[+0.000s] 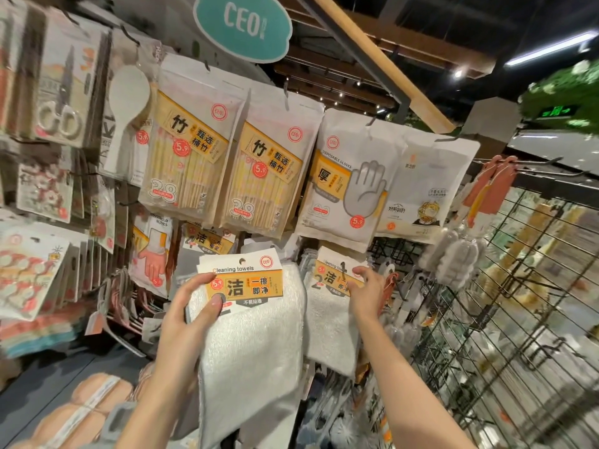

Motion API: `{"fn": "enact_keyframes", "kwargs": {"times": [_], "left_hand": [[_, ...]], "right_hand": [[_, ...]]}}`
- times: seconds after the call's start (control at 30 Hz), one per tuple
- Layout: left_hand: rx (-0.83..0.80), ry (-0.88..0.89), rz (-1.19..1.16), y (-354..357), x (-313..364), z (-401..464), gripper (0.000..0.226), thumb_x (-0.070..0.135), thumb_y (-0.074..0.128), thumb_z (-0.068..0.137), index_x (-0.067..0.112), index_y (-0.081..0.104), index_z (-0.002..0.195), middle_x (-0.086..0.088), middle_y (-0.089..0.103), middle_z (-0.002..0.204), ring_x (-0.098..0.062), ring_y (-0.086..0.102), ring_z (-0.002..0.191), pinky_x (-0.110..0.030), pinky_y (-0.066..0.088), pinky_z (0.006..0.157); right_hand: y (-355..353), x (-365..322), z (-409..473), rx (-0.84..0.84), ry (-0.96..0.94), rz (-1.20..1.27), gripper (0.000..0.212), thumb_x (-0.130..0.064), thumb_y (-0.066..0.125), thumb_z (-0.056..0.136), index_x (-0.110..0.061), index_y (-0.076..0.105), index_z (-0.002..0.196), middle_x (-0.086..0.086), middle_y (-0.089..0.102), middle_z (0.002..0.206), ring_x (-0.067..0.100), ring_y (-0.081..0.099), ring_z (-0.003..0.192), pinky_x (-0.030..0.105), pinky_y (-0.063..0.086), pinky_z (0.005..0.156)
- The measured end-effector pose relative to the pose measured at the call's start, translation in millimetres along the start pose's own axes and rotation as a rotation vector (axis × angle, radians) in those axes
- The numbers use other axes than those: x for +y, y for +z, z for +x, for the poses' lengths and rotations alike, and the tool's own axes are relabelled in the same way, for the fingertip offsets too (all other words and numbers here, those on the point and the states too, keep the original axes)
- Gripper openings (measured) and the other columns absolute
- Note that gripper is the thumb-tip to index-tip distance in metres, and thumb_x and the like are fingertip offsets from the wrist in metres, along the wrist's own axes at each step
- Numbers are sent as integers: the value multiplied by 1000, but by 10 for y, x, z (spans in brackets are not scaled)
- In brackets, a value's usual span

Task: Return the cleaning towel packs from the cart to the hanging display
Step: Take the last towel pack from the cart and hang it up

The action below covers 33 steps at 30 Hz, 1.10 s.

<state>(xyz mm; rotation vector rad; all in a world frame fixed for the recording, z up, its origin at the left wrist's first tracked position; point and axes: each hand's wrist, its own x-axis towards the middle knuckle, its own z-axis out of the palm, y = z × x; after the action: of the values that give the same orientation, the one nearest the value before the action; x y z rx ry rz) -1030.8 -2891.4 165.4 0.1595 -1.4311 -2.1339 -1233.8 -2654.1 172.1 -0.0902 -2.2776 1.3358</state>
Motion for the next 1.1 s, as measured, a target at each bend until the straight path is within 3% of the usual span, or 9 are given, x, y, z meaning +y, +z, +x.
{"fn": "enact_keyframes", "kwargs": {"times": [0.37, 0.43, 0.53, 0.6, 0.77, 0.9, 0.97, 1.0, 1.1], "left_hand": [[-4, -23, -24, 29, 10, -74, 30, 13, 65, 86, 39, 67, 102, -4, 64, 122, -26, 62, 111, -57, 45, 98], [-18, -19, -18, 31, 12, -93, 30, 13, 65, 87, 39, 67, 103, -3, 65, 120, -25, 63, 109, -56, 46, 98], [-45, -8, -16, 35, 23, -138, 31, 13, 65, 86, 39, 67, 102, 6, 69, 113, -25, 64, 108, -49, 48, 96], [-42, -8, -24, 33, 22, -171, 31, 12, 65, 86, 39, 67, 101, 9, 68, 113, -24, 64, 108, -47, 50, 94], [-30, -47, -66, 5, 34, -237, 32, 11, 65, 86, 39, 67, 103, 0, 67, 118, -21, 66, 104, -52, 48, 96], [-34, -53, -97, -21, 62, -302, 32, 11, 65, 85, 37, 68, 103, -5, 68, 116, -26, 66, 104, -56, 47, 96], [-35, -47, -99, -40, 59, -336, 32, 11, 64, 84, 37, 68, 103, -4, 68, 116, -26, 66, 105, -56, 47, 96], [-37, -42, -101, -46, 57, -355, 33, 10, 64, 85, 38, 68, 103, -3, 67, 117, -26, 65, 106, -56, 47, 96], [-31, -19, -120, -54, 76, -406, 47, 9, 65, 84, 43, 62, 117, 9, 66, 118, -19, 65, 108, -48, 49, 95]], "right_hand": [[-88, -62, -115, -124, 18, 15, 41, -7, 69, 81, -16, 58, 120, 5, 31, 137, 7, 36, 111, 14, 25, 94], [-144, -118, -151, -159, 48, -9, 46, -13, 71, 81, -17, 56, 125, 3, 27, 142, 9, 31, 116, 17, 26, 94], [-238, -227, -231, -196, 69, -58, 51, -20, 71, 81, -18, 55, 130, 2, 20, 149, 18, 16, 133, 35, 20, 111], [-288, -320, -322, -184, 13, -39, 48, -22, 70, 83, -18, 55, 128, 2, 18, 151, 19, 11, 138, 39, 16, 113], [-322, -707, -697, -239, -150, 177, 30, -22, 63, 89, -20, 57, 118, 0, 27, 143, 13, 21, 136, 25, 18, 106], [-302, -1026, -1041, -467, -218, 214, 21, -29, 54, 93, -28, 57, 114, -7, 43, 128, 13, 38, 128, 30, 31, 108], [-310, -1134, -1191, -598, -215, 229, 17, -34, 50, 95, -35, 58, 110, -11, 52, 122, 8, 46, 120, 21, 38, 101], [-319, -1163, -1247, -637, -220, 224, 17, -36, 51, 94, -36, 58, 109, -12, 55, 120, 7, 49, 117, 18, 40, 98], [-332, -1218, -1352, -638, -242, 122, 37, -37, 65, 85, -31, 57, 121, -7, 52, 123, 10, 51, 115, 29, 42, 101]]}}
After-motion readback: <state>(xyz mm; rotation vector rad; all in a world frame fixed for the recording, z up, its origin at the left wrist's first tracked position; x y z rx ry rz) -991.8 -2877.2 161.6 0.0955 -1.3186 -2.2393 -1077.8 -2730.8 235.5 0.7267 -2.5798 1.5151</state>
